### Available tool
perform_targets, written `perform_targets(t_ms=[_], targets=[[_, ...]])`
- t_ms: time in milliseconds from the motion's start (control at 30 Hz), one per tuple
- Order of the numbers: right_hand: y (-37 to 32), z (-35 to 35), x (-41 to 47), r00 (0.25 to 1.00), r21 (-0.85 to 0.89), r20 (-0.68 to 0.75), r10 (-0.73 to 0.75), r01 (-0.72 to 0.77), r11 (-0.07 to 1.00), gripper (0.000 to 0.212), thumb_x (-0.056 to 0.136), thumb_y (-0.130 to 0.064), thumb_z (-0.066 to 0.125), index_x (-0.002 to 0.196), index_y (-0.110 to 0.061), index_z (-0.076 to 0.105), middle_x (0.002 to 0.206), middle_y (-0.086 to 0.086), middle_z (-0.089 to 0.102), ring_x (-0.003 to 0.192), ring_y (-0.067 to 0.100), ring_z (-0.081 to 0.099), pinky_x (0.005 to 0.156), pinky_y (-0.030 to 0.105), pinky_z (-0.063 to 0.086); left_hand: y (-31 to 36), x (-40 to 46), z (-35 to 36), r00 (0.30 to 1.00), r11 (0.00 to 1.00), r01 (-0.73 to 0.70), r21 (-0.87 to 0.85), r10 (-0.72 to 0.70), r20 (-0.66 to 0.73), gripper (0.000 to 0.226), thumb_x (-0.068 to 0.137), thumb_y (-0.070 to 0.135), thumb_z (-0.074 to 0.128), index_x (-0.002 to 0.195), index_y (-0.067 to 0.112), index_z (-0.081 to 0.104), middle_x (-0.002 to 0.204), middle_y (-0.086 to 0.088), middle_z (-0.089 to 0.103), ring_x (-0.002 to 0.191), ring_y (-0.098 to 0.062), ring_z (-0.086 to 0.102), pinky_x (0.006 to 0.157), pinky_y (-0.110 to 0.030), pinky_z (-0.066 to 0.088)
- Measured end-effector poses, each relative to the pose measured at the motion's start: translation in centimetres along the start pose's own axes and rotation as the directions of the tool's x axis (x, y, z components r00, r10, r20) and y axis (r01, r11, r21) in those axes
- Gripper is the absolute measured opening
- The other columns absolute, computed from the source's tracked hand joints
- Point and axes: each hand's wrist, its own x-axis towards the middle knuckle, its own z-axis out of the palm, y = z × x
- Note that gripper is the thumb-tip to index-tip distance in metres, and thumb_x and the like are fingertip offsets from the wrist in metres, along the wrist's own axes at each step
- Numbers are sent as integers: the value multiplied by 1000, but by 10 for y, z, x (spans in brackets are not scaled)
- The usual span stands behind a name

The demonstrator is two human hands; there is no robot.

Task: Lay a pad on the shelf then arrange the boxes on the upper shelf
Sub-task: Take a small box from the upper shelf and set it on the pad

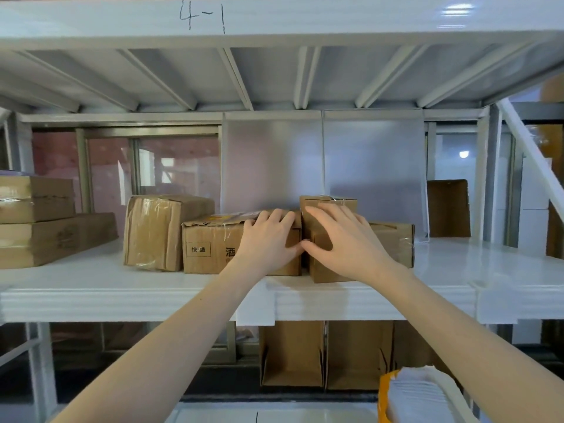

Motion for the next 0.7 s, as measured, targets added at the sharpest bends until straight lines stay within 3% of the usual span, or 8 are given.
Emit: perform_targets(t_ms=[167, 300, 500, 700], targets=[[-5, -1, -10, 1000, 15, 8, 4, -4, 1000, 60, 89, -48, 46, 143, -27, 29, 147, -3, 34, 136, 17, 28, 109, 39, 25, 11, -8, -5, 995, 987, 67, -147, -77, -66, 43, 87, 41, 55, 123, 19, 48, 124, -4, 48, 119, -27, 41, 94, -49, 38], [-10, -7, -15, 1000, 30, 11, 3, -4, 1000, 63, 89, -49, 47, 144, -27, 26, 149, -3, 31, 136, 18, 28, 109, 40, 26, 9, -11, -14, 972, 951, 13, -309, -85, -221, 37, 83, 38, 59, 117, 24, 61, 121, 3, 55, 113, -22, 46, 94, -44, 36], [-20, -16, -24, 1000, 79, 1, 14, -15, 997, 72, 86, -52, 50, 146, -26, 19, 151, -3, 27, 136, 19, 29, 108, 42, 31, -1, -18, -48, 899, 894, -59, -445, -146, -412, 34, 79, 38, 58, 107, 23, 66, 104, 4, 63, 101, -22, 54, 90, -43, 43], [-48, -29, -34, 1000, 122, -9, -1, 2, 992, 89, 81, -56, 56, 147, -30, 2, 156, -1, 14, 141, 20, 21, 112, 43, 27, -21, -45, -89, 867, 767, -92, -635, -252, -430, 23, 81, 32, 61, 102, 25, 68, 97, 11, 64, 96, -10, 56, 86, -22, 42]])
